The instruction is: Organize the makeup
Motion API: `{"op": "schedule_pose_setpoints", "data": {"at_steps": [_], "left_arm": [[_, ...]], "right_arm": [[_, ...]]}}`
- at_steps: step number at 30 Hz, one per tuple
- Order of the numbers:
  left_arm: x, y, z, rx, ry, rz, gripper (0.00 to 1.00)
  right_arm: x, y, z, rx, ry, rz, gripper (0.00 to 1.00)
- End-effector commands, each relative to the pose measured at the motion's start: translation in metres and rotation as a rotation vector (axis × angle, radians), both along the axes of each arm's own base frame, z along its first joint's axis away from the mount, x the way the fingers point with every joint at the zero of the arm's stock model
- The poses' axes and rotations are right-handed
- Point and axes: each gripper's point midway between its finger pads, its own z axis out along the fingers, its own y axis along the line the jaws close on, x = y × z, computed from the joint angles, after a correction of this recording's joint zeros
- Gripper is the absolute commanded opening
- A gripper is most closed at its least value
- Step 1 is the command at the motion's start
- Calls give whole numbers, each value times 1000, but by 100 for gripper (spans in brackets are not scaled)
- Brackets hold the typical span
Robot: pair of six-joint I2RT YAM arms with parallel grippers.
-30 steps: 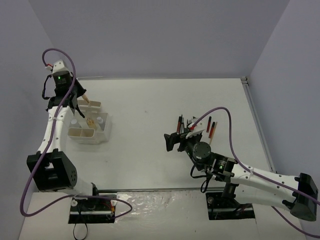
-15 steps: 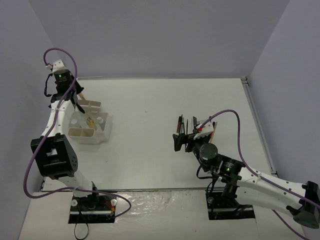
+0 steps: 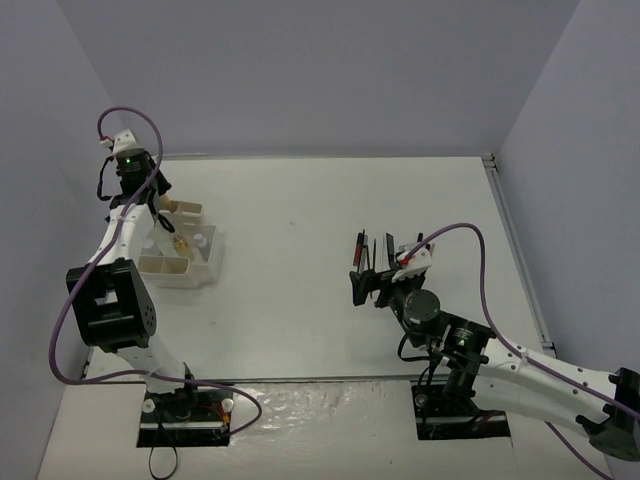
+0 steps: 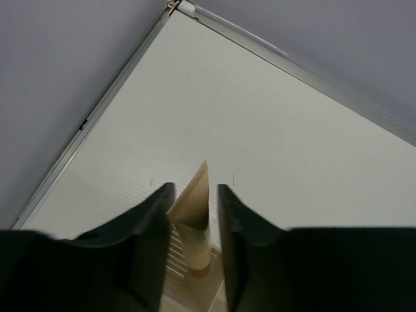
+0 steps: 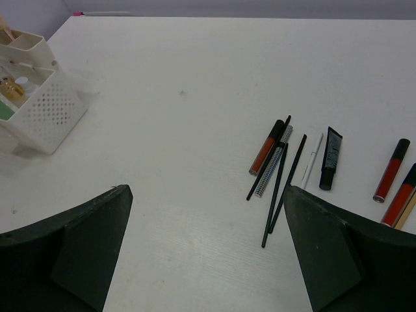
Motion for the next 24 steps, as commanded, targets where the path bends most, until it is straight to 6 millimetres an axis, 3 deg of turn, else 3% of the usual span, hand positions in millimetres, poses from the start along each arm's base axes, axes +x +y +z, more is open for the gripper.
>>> {"op": "schedule_pose_setpoints", "data": {"at_steps": [1,9,14,19,24], "left_arm": [[1,10,58,48,-164,35,40],[-30,7,78,7,-155,80,63],[-72,-13,116,-46,-187,48,80],[-109,-62,137,-119,-177,-124,92],[-150,-124,121,-132,-102,-342,97]], "right_arm": [[4,-6,16,58,-31,-47,100],[9,-22,22,46,-4,-138,99],[24,-41,9,1,94,-237,93],[58,-73,-12,14,220,-334,85],[88,-81,-44,-30,354,-356,81]]}}
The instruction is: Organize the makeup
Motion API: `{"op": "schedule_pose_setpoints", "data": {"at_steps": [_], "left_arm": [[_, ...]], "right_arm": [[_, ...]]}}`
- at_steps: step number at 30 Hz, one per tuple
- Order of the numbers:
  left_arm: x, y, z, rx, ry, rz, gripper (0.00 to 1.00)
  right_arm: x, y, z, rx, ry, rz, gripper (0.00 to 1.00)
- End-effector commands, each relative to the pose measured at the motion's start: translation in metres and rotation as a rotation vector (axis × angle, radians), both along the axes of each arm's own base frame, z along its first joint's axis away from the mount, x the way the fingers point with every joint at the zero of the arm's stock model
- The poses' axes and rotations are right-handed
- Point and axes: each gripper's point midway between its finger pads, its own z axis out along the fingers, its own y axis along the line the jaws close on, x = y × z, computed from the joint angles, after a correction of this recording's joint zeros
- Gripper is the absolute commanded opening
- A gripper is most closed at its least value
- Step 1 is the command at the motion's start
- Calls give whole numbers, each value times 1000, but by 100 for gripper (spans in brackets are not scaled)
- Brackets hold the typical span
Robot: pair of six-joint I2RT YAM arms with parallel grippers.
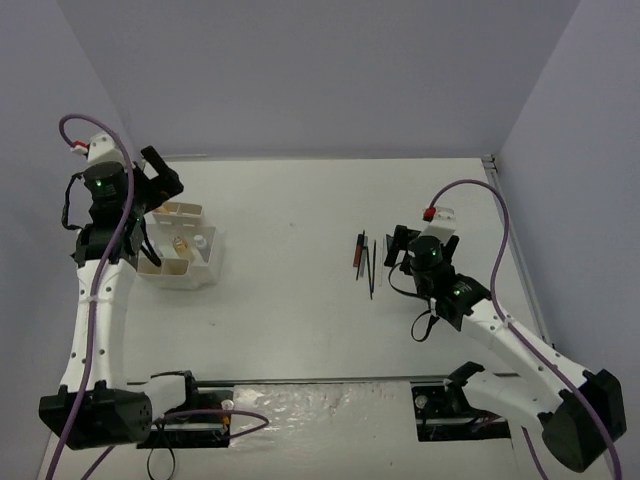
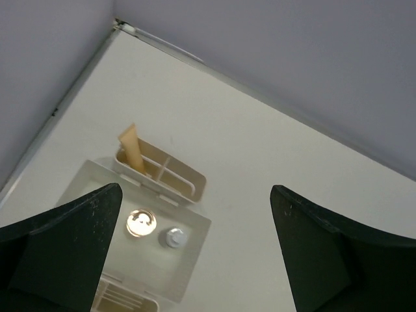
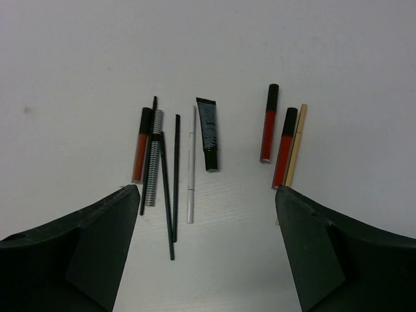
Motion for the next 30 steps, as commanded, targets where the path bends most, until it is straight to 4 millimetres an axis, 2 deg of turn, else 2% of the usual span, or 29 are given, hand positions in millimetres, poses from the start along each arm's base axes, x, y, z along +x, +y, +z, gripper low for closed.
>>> {"op": "schedule_pose_setpoints", "data": {"at_steps": [1,3,5,8,9,11,17,22,25,30], "left_arm": [[-39,-73,-14,-17,66,-279,97],[-50,-98,-28,-2,89,-374,97],[-63,-124,-51,0,128,-477,97],[-75,-140,-74,5,165,-553,97],[-79,-145,-85,1,184,-573,97],[-83,-147,-96,-3,205,-589,97],[-91,-149,-101,-9,217,-613,97],[-93,-150,-103,-13,232,-622,97],[-93,-152,-104,-21,232,-631,97],[-93,-153,-104,-24,232,-633,97]], "right_arm": [[27,9,-19,25,114,25,80],[38,13,-28,20,157,43,77],[49,14,-36,20,186,51,75],[64,10,-60,15,240,37,68],[70,11,-68,12,254,35,62],[78,9,-79,6,275,23,56],[93,12,-113,-7,335,13,44],[94,10,-144,-27,395,-16,38],[92,4,-156,-47,415,-47,32],[87,-3,-159,-51,414,-85,20]]}}
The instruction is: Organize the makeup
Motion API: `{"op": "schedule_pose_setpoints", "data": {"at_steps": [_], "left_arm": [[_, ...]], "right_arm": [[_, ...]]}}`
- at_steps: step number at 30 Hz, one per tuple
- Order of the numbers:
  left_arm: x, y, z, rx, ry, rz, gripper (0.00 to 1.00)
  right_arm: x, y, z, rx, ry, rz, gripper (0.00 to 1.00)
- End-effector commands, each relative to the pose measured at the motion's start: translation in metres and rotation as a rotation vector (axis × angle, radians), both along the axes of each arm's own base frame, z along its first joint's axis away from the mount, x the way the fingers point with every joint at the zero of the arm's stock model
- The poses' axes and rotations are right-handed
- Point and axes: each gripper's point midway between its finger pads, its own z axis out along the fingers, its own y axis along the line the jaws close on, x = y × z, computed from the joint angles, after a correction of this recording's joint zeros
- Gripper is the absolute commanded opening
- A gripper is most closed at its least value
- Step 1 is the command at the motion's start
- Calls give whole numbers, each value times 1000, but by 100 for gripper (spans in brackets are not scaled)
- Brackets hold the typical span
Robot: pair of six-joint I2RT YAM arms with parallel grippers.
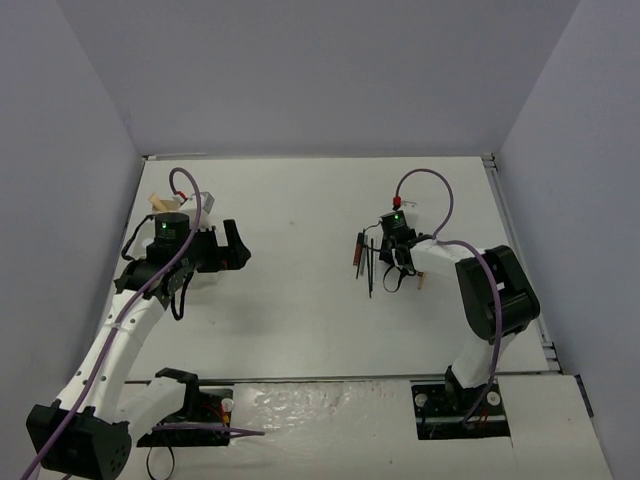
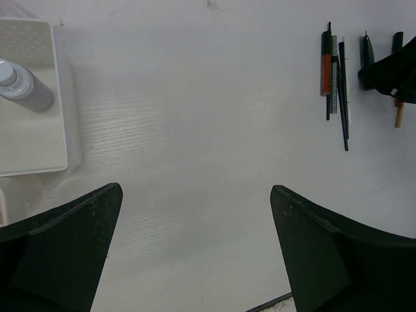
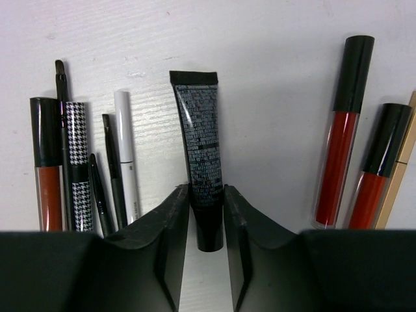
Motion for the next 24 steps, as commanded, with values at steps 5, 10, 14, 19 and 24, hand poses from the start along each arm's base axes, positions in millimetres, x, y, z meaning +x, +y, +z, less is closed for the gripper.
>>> {"op": "schedule_pose_setpoints", "data": {"at_steps": [5,10,14,19,24], "left_arm": [[8,-6,28,-24,-94,-32,97],[9,-13,30,-60,-91,-46,97],[10,-31,42,-158,-91,-74,97],[4,-70,80,-271,-153,-128,97],[-3,-103,115,-343,-202,-172,97]], "right_arm": [[3,-9,19,-14,-66,-52,4],[4,6,74,25,-198,11,0],[-14,53,129,72,-344,152,0],[-57,122,189,248,-528,352,0],[-106,174,228,411,-662,546,0]]}}
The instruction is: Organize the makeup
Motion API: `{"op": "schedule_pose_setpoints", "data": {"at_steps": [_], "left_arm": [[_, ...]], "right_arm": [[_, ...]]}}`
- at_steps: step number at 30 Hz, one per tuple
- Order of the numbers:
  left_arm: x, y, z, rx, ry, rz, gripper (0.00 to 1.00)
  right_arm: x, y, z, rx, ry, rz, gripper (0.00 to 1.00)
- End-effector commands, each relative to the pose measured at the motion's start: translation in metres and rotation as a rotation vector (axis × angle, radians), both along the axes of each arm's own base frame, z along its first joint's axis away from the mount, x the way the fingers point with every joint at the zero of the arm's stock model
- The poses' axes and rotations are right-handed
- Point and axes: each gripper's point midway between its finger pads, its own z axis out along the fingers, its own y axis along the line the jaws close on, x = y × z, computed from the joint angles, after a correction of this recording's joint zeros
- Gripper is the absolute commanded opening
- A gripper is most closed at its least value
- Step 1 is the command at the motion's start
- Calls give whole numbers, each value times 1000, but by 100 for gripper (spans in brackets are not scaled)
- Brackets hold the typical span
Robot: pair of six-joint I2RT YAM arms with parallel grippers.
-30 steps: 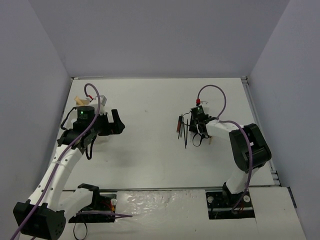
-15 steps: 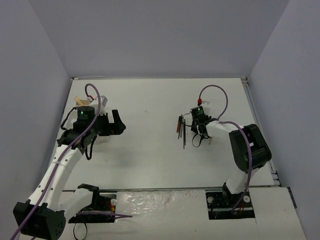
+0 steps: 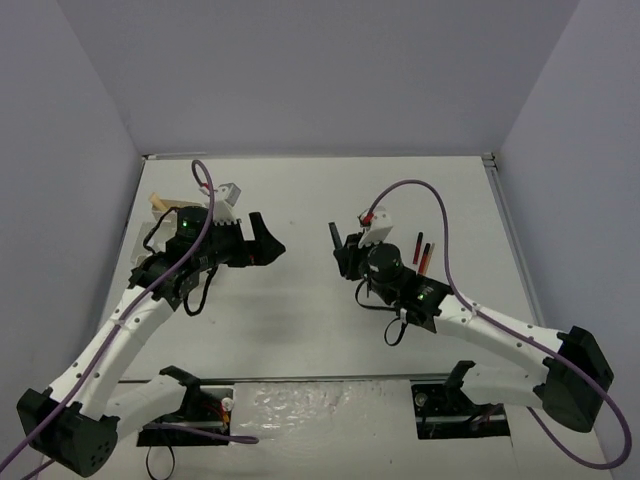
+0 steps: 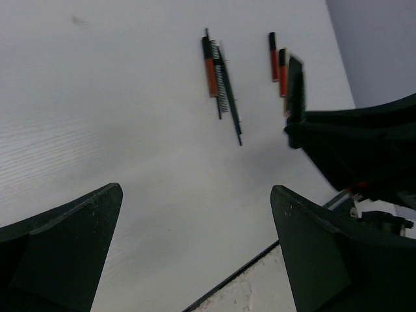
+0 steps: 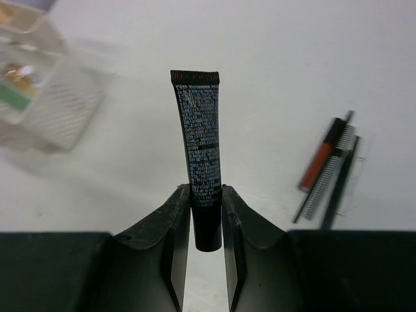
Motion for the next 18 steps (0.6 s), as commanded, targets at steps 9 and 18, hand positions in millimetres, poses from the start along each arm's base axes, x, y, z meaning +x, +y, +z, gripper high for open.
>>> {"op": "schedule_pose_setpoints", "data": {"at_steps": [9,18], "left_arm": [[-3,-70,115,-204,-238,-20,97],[-3,-74,85,-158,-147,81,92]], "right_arm": [[-71,80,84,258,-273,297,0],[-81,84,91,279,-293,310,3]]}}
